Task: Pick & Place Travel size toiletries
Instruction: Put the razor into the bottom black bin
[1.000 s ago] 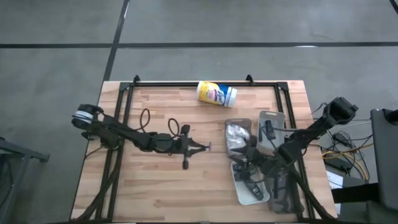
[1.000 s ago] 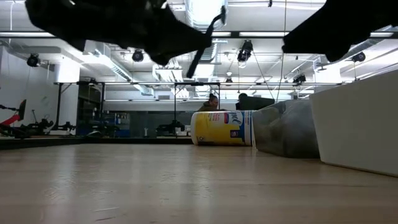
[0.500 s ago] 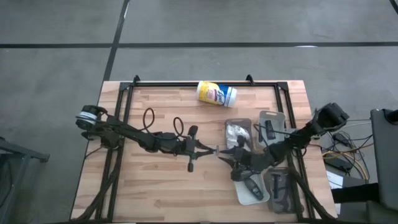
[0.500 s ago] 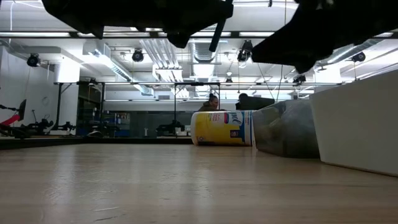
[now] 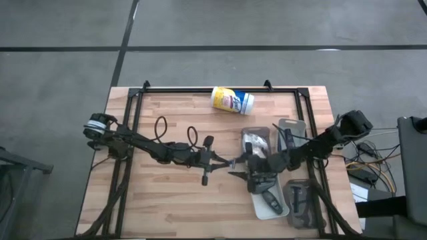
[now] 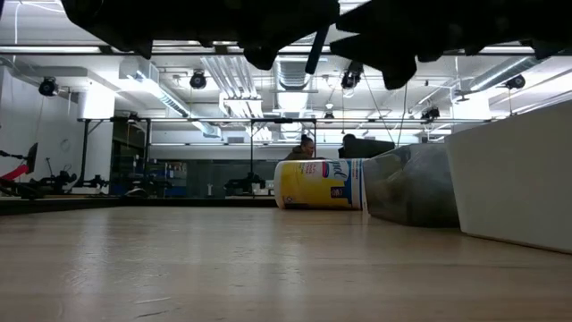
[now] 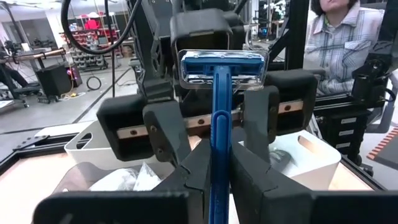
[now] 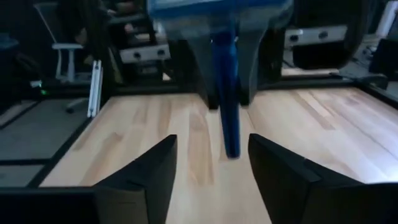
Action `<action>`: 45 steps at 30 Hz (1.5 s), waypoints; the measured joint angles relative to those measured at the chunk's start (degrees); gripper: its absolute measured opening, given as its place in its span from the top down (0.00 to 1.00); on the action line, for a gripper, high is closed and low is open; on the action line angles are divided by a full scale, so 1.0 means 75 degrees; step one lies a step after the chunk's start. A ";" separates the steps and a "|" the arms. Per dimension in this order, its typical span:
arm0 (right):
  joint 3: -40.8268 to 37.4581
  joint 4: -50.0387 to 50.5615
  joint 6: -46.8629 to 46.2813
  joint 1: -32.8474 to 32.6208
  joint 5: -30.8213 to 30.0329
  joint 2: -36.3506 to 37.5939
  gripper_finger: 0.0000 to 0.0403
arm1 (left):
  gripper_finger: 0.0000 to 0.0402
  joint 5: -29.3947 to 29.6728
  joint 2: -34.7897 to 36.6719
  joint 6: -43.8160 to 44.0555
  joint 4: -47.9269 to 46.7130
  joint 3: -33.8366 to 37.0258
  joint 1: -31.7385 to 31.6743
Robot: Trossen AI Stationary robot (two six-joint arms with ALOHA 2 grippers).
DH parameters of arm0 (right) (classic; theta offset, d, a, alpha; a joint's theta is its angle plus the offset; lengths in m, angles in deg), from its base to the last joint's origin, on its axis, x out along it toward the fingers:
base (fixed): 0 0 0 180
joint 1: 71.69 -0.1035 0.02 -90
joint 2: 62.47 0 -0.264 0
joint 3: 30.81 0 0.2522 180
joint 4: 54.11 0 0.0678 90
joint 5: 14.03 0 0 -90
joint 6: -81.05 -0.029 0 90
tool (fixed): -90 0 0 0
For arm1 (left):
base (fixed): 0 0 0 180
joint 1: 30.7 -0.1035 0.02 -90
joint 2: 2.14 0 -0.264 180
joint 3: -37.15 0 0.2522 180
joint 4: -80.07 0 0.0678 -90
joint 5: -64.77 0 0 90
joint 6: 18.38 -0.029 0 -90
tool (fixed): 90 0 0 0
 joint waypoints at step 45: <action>0.1195 0.0611 0.0478 0.0495 0.0324 -0.1005 0.91 | 0.89 -0.0079 0.0003 0.0052 -0.0095 0.0026 0.0003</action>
